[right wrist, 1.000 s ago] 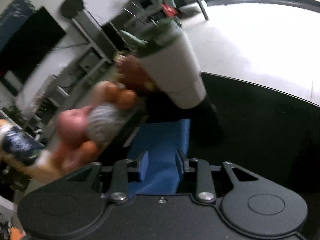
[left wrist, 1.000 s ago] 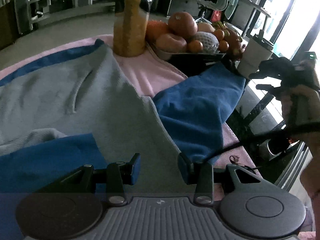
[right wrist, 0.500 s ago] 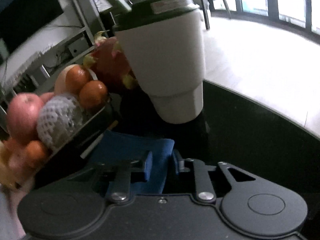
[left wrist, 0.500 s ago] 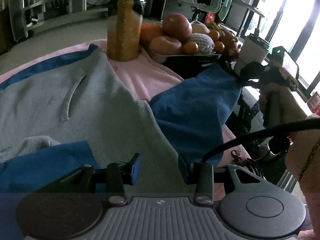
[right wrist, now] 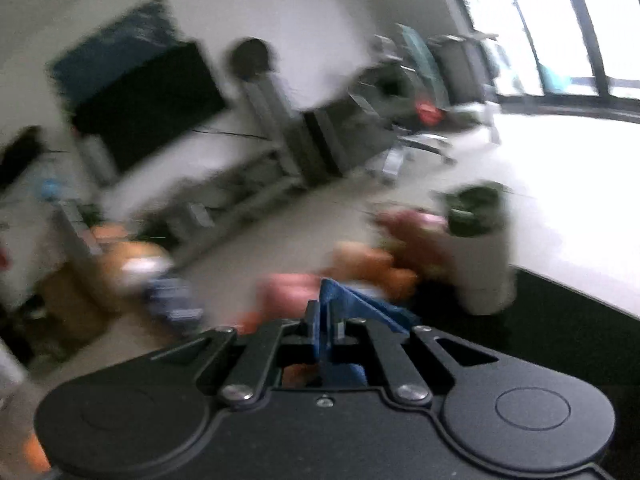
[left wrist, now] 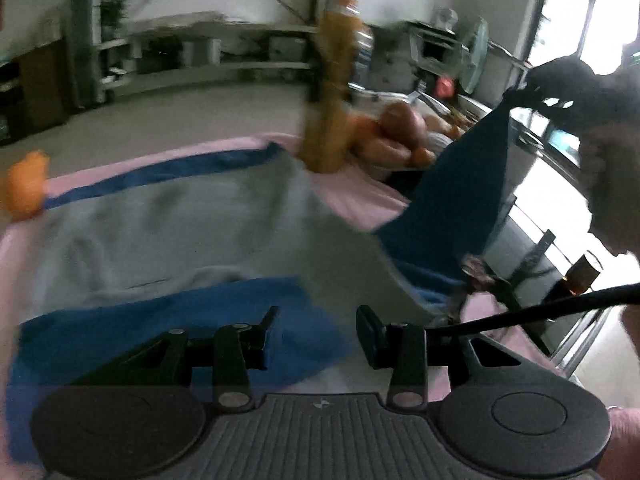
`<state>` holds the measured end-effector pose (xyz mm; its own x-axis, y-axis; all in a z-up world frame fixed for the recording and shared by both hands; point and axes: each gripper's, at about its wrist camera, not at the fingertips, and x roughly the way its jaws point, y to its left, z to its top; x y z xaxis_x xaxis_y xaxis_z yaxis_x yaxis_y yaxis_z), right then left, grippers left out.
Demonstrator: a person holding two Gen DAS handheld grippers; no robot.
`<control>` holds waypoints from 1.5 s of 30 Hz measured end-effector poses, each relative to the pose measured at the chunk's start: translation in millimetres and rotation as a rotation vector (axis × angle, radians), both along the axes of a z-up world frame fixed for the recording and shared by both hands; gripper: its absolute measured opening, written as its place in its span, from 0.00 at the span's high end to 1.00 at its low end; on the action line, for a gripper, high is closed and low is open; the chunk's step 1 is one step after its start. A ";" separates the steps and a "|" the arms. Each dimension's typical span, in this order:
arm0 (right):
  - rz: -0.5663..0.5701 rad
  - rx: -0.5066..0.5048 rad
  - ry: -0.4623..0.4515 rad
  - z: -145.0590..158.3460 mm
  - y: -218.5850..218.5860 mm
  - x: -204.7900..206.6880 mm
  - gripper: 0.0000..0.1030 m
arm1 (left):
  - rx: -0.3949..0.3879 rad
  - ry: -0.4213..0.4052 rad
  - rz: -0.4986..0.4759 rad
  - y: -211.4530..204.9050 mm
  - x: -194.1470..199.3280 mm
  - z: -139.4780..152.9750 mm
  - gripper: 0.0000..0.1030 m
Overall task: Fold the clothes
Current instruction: 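Grasp the other blue sleeve with the right gripper and lift it, then lay the held blue sleeve across the sweater body with the right gripper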
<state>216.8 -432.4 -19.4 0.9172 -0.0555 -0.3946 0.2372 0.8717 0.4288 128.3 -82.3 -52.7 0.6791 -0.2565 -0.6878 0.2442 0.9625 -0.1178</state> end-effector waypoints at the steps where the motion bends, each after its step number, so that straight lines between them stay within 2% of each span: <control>1: 0.039 -0.007 -0.020 13.3 21.2 -10.9 0.97 | 0.002 -0.011 0.022 18.2 -7.1 4.1 0.61; 5: 0.211 -0.046 -0.023 47.3 123.1 -37.6 0.97 | 0.008 -0.058 0.116 90.5 -31.9 16.1 0.61; 8: 0.308 -0.045 0.002 51.6 193.4 -56.5 0.97 | -0.021 -0.068 0.211 143.0 -40.7 12.4 0.61; 10: 0.374 -0.029 0.073 33.9 224.7 -59.4 0.97 | -0.060 -0.058 0.301 172.5 -42.3 -0.4 0.63; 14: 0.508 0.010 0.244 -11.8 279.7 -60.5 0.97 | -0.166 0.065 0.423 207.1 -33.2 -28.7 0.67; 17: 0.608 0.039 0.373 -46.0 321.0 -61.4 0.93 | -0.244 0.112 0.452 221.6 -28.9 -35.7 0.66; 19: 0.674 0.059 0.459 -68.8 348.5 -61.9 0.89 | -0.238 0.111 0.456 221.1 -27.5 -36.8 0.66; 20: 0.687 0.082 0.463 -69.5 343.9 -62.0 0.89 | -0.239 0.112 0.452 221.5 -27.4 -37.3 0.66; 22: 0.686 0.146 0.415 -55.7 308.3 -61.7 0.74 | -0.268 0.126 0.426 219.5 -23.7 -40.5 0.64; 25: 0.656 0.233 0.337 -37.9 247.4 -61.8 0.58 | -0.329 0.148 0.378 213.7 -18.6 -45.8 0.61; 27: 0.603 0.280 0.295 -35.9 203.8 -61.0 0.53 | -0.365 0.161 0.344 208.9 -13.7 -49.3 0.54; 30: 0.505 0.363 0.298 -57.5 155.3 -51.3 0.51 | -0.376 0.204 0.320 197.2 4.3 -57.1 0.49; 33: 0.418 0.521 0.355 -100.6 121.7 -40.3 0.52 | -0.390 0.262 0.313 188.6 23.1 -70.6 0.49; 35: 0.372 0.591 0.416 -115.0 112.8 -34.6 0.56 | -0.401 0.308 0.315 184.6 35.6 -82.6 0.51; 37: 0.373 0.569 0.417 -113.8 112.9 -30.1 0.56 | -0.408 0.339 0.313 180.4 46.0 -92.0 0.52; 41: 0.287 0.360 0.457 -106.8 121.5 -26.5 0.56 | -0.343 0.317 0.316 171.5 58.6 -96.1 0.52; 45: 0.241 0.243 0.526 -113.8 125.4 -18.0 0.56 | -0.321 0.312 0.310 168.3 65.0 -100.3 0.52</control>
